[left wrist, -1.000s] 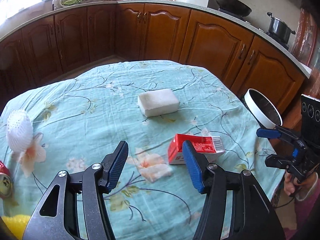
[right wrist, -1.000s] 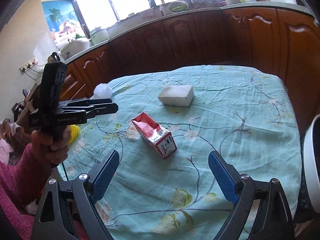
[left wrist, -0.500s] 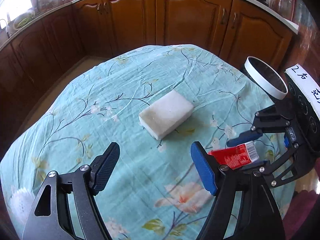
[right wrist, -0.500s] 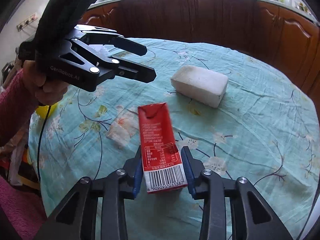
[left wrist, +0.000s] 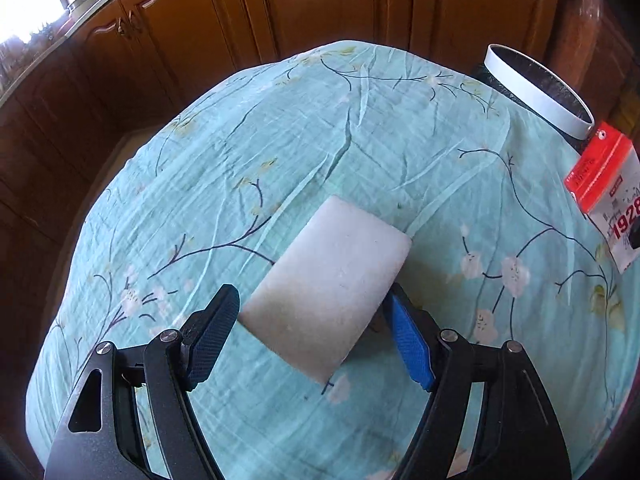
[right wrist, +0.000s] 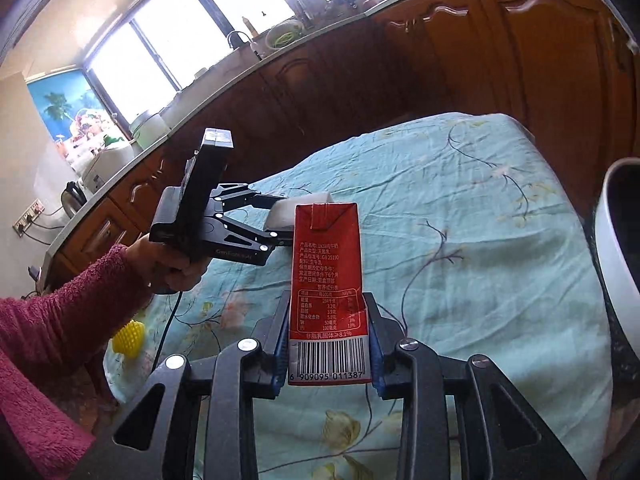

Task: Collect trash
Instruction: 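Carry the sponge and red carton over the bin with both tools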

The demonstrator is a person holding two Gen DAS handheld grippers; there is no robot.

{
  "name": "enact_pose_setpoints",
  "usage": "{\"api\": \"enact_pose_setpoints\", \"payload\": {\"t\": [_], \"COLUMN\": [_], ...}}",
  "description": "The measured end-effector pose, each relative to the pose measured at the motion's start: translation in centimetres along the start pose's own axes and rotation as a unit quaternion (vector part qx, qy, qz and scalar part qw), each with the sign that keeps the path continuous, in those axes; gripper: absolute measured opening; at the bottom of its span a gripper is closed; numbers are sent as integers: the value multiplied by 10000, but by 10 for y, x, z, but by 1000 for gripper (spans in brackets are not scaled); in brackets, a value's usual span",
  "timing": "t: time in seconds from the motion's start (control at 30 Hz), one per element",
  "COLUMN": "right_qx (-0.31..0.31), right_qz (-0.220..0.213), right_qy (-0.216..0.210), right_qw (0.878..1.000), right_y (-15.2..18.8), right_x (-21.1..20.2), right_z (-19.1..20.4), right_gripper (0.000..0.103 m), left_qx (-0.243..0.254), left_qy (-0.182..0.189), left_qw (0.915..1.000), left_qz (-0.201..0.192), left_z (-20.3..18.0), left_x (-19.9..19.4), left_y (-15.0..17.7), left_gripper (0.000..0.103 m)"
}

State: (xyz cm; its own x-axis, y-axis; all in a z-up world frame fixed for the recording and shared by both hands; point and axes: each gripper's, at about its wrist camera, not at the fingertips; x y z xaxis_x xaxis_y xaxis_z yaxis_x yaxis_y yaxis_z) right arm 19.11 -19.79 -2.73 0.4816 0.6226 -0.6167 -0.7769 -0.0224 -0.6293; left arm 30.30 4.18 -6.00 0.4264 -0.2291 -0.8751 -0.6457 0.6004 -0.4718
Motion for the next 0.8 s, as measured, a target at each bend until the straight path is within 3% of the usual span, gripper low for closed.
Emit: {"api": "enact_pose_setpoints", "payload": {"t": [0.13, 0.2, 0.33, 0.53, 0.67, 0.8], "right_qx": [222, 351, 476, 390, 327, 377], "right_qz": [-94, -133, -171, -342, -396, -487], "right_qy": [47, 121, 309, 553, 607, 688], "right_qw": [9997, 9992, 9982, 9971, 9968, 9957], "right_y": [18, 24, 29, 28, 29, 33], "right_x": [-21, -29, -40, -57, -63, -69], "right_z": [-14, -23, -40, -51, -51, -56], "right_gripper": [32, 32, 32, 32, 32, 32], "left_qx": [-92, -330, -1269, -2368, -2854, -2951], "left_qy": [-491, -540, -242, 229, 343, 165], "left_qw": [9987, 9980, 9913, 9680, 9531, 9494], "left_qz": [107, 52, -241, -800, -949, -1059], "left_z": [-18, -28, -51, -112, -138, -158], "left_x": [-4, -13, -36, -62, -67, -72], "left_y": [-3, -1, 7, 24, 24, 18], "left_gripper": [63, 62, 62, 62, 62, 62]}}
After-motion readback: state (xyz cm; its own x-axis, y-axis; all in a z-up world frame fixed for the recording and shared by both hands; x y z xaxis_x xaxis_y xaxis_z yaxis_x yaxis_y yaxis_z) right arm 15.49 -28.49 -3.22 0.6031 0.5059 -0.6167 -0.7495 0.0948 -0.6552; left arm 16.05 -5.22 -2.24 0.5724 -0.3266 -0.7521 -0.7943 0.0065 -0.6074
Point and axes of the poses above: each gripper's, at about its wrist camera, not at the fingertips, and x roughly the way its jaws point, z to its left, y to its underside
